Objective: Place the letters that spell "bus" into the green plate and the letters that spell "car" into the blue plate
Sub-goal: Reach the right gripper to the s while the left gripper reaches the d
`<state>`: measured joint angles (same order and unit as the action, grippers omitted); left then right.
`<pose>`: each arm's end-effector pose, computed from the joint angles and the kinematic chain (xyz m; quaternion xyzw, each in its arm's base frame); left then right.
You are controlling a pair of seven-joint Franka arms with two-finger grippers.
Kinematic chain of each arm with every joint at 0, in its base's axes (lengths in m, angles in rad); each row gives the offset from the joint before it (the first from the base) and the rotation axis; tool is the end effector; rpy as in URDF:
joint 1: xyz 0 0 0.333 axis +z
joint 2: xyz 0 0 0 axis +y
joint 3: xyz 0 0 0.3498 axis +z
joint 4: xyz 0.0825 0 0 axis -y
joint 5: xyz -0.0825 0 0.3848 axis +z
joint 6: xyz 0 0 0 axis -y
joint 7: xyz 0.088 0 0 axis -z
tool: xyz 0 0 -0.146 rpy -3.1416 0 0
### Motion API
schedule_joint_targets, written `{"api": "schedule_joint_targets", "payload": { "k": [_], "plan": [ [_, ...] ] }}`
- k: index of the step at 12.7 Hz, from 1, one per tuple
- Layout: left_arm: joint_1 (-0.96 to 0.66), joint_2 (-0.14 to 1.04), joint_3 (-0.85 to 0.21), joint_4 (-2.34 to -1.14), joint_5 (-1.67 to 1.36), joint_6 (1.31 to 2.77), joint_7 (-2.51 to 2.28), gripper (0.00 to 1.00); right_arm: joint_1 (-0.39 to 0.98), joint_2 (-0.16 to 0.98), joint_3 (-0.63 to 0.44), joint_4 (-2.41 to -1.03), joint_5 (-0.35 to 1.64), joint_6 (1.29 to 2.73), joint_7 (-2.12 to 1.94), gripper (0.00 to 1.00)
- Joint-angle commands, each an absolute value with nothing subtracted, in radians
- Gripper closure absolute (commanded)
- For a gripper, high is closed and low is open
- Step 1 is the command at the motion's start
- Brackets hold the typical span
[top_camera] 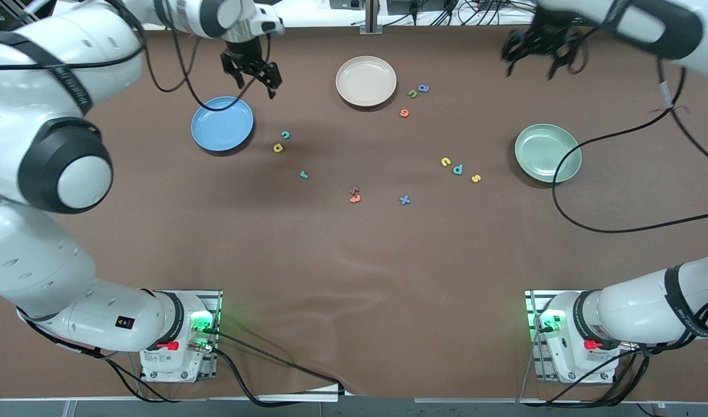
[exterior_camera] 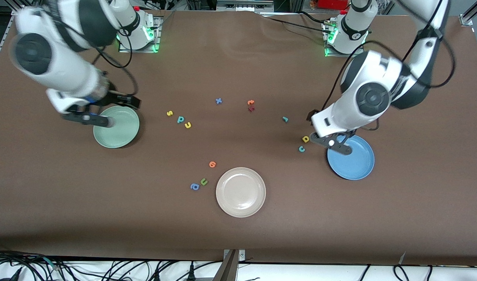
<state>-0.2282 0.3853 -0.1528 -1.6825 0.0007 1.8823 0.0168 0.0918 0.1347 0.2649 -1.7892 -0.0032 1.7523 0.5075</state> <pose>0.6019 -0.2318 0.3580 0.9764 -0.1940 -0.0941 0.0118 0.5452 0.1967 0.4566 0.9936 -0.0743 -0.0824 0.0203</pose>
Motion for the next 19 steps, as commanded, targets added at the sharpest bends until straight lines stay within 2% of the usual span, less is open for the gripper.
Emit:
{"api": "schedule_joint_targets", "payload": {
  "k": [1, 5, 7, 12, 14, 15, 17, 18, 19],
  "plan": [
    [-0.247, 0.396, -0.147, -1.774, 0.005, 2.009, 0.020, 0.00, 0.083, 0.112, 0.313, -1.965, 0.006, 1.934, 0.515, 0.01],
    [-0.261, 0.379, -0.158, -1.986, 0.071, 2.270, 0.029, 0.00, 0.083, 0.143, 0.351, -2.173, 0.006, 2.226, 0.485, 0.01],
    [-0.255, 0.371, -0.158, -2.104, 0.071, 2.447, 0.032, 0.00, 0.083, 0.172, 0.357, -2.249, 0.003, 2.351, 0.483, 0.01],
    [-0.247, 0.426, -0.160, -2.117, 0.241, 2.488, 0.092, 0.00, 0.083, 0.202, 0.362, -2.342, 0.005, 2.408, 0.394, 0.01],
    [-0.250, 0.465, -0.160, -2.117, 0.245, 2.555, 0.092, 0.01, 0.083, 0.242, 0.362, -2.377, 0.005, 2.501, 0.394, 0.01],
    [-0.252, 0.477, -0.160, -2.117, 0.245, 2.572, 0.092, 0.06, 0.083, 0.270, 0.362, -2.393, 0.005, 2.558, 0.394, 0.01],
    [-0.253, 0.486, -0.160, -2.117, 0.247, 2.589, 0.112, 0.26, 0.083, 0.299, 0.360, -2.399, 0.005, 2.592, 0.396, 0.01],
    [-0.252, 0.488, -0.160, -2.117, 0.247, 2.589, 0.132, 0.30, 0.081, 0.304, 0.359, -2.399, 0.005, 2.592, 0.394, 0.01],
    [-0.247, 0.495, -0.160, -2.117, 0.247, 2.589, 0.150, 0.31, 0.081, 0.304, 0.359, -2.405, 0.003, 2.591, 0.393, 0.01]
  ]
}}
